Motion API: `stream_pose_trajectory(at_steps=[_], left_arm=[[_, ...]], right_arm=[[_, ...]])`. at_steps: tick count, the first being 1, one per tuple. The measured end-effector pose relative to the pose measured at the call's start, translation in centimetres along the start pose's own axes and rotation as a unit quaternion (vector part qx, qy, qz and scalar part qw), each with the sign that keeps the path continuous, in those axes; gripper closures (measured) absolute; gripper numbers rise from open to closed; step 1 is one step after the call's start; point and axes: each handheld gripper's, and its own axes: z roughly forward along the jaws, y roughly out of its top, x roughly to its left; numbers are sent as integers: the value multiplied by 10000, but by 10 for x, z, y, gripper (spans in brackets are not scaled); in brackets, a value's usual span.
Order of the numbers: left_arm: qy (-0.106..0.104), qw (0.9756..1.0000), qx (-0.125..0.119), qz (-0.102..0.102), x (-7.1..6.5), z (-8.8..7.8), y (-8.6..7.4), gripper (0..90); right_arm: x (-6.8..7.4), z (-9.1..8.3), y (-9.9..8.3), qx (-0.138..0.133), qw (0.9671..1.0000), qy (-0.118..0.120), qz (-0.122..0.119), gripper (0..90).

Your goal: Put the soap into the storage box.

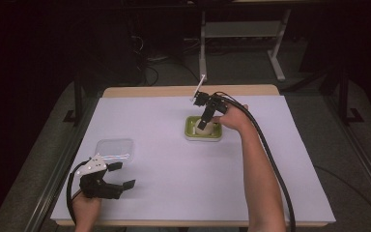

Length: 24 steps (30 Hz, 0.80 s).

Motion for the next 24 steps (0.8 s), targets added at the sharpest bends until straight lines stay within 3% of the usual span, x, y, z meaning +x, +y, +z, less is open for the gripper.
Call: stream_pose_trajectory(at_steps=[12, 21, 24], left_arm=[[12, 10000, 5, -43, -1, 1, 0, 131], [13, 10000, 23, 39, -1, 1, 1, 131], [15, 10000, 31, 40, -1, 1, 1, 131]], right_arm=[[0, -13, -21, -154, 9998, 28, 120, 280], [4, -19, -36, -89, 9998, 57, 159, 251], [5, -22, -39, -190, 9996, 65, 179, 259]])
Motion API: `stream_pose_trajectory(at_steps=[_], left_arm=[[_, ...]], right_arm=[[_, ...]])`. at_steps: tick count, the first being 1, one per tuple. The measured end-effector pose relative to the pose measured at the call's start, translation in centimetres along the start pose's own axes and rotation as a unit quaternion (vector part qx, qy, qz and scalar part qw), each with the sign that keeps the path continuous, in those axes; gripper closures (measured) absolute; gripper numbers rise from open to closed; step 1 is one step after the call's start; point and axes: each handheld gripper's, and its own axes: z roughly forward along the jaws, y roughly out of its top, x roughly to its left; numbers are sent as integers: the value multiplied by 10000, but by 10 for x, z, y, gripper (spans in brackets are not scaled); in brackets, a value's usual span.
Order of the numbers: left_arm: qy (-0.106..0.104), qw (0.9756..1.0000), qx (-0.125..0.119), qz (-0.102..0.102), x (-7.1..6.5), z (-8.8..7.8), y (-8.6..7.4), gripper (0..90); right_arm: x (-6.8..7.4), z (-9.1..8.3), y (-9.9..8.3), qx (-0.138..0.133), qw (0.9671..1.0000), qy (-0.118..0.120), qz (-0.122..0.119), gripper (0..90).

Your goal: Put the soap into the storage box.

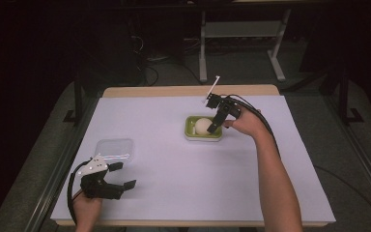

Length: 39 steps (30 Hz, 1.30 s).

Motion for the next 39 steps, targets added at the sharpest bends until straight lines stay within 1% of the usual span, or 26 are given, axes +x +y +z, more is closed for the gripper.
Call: stream_pose_trajectory(at_steps=[1, 5, 7, 9, 12, 15, 17, 18, 20, 24, 25, 30, 32, 35, 39], left_arm=[[-1, 10000, 0, -2, 0, 0, 0, 131], [-1, 10000, -14, -1, 0, 0, 0, 131], [0, 10000, -11, -2, 0, 0, 0, 131], [3, 10000, 3, 7, -1, 0, 0, 131], [3, 10000, 6, 11, 0, -1, 0, 130], [17, 10000, -3, -35, 0, -1, 0, 131], [11, 10000, 1, -30, 0, -1, 0, 131], [6, 10000, 5, 17, 0, -1, 0, 131], [2, 10000, -34, -19, -1, 0, 0, 131], [8, 10000, -2, 6, -1, -1, 0, 131], [9, 10000, -3, 7, -1, -1, 0, 131], [5, 10000, -9, 5, -1, 0, 0, 131], [11, 10000, -5, 4, -1, 0, 0, 131], [11, 10000, -10, 2, -1, 0, 0, 131], [16, 10000, -2, -1, -1, 0, 0, 131]], right_arm=[[1, -2, -3, -76, 10000, 34, 13, 256], [3, -5, -8, -96, 10000, 14, -19, 256], [5, -6, -9, -65, 10000, 45, 11, 254], [6, -7, -10, -36, 10000, 27, -31, 252], [8, -10, -11, -89, 9999, 2, -79, 258], [9, -13, -13, -151, 9999, 5, -78, 257], [9, -15, -15, -200, 9998, 17, -63, 257], [10, -15, -16, -210, 9998, 12, -53, 255], [10, -16, -18, -189, 9998, -6, -87, 255], [11, -17, -25, -304, 9995, 12, -31, 250], [11, -18, -26, -289, 9996, 22, 3, 250], [12, -19, -33, -362, 9993, 38, -4, 249], [12, -20, -37, -437, 9990, 40, 65, 244], [12, -20, -40, -490, 9988, 43, 50, 244], [13, -22, -46, -540, 9985, 67, 107, 242]])
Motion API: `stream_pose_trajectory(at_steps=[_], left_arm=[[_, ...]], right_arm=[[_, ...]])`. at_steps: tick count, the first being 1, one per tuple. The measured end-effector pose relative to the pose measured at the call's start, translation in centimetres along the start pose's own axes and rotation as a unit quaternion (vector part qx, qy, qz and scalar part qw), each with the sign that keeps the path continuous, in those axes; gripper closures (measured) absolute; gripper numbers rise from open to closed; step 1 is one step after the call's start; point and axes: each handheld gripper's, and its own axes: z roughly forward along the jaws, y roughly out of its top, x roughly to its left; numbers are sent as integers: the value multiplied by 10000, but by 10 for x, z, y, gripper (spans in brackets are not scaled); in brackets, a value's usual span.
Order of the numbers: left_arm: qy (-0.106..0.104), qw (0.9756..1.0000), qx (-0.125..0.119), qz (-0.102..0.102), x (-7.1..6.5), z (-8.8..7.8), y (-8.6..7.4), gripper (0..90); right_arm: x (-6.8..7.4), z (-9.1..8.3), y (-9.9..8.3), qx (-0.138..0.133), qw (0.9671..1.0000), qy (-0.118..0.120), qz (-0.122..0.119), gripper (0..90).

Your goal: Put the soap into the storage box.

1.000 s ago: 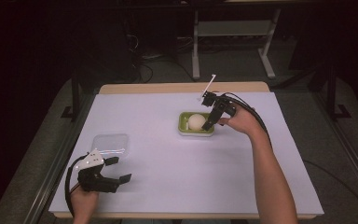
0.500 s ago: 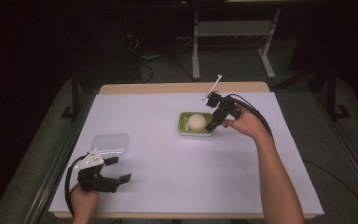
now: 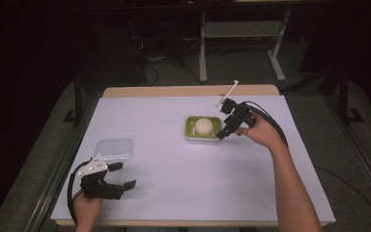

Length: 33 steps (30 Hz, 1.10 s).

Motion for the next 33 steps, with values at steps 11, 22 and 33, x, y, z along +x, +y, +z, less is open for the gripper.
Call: stream_pose_trajectory(at_steps=[11, 22, 33], left_arm=[[5, 10000, 1, -3, 0, 0, 0, 131], [5, 10000, 15, -23, 0, 0, 0, 131], [-2, 10000, 26, -7, -1, 1, 0, 131]], right_arm=[[8, -2, -9, -45, 9999, -37, -87, 232], [17, -7, -24, -121, 9998, -74, -137, 222], [22, -10, -40, -195, 9997, -72, -121, 221]])
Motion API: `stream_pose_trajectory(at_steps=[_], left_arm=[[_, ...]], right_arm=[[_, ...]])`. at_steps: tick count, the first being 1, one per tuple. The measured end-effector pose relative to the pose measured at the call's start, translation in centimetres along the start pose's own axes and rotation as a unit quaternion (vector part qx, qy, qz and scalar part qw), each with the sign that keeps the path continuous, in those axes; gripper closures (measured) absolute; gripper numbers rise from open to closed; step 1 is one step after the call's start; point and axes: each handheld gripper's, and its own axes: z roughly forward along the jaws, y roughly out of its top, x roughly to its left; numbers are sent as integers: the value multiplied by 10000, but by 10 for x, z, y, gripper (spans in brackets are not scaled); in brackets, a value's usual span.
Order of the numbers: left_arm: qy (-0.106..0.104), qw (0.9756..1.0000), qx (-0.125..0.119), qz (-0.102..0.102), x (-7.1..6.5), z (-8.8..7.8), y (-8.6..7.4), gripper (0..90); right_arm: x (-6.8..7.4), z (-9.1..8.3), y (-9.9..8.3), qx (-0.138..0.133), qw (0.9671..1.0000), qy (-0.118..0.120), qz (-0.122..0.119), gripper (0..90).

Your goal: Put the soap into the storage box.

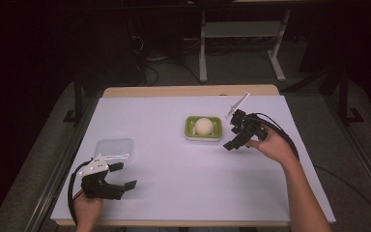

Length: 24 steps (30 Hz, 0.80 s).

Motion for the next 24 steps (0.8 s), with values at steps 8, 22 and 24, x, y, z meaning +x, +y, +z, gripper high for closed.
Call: stream_pose_trajectory(at_steps=[8, 22, 24], left_arm=[[8, 10000, 7, -2, 0, 0, 0, 131], [2, 10000, 26, -5, 0, 1, 0, 131], [2, 10000, 26, -4, 0, 1, 0, 131]], right_arm=[[6, -3, -13, -43, 10000, -26, -17, 222], [15, -9, -30, -124, 9999, -111, 4, 224], [16, -9, -33, -144, 9998, -112, 9, 224]])
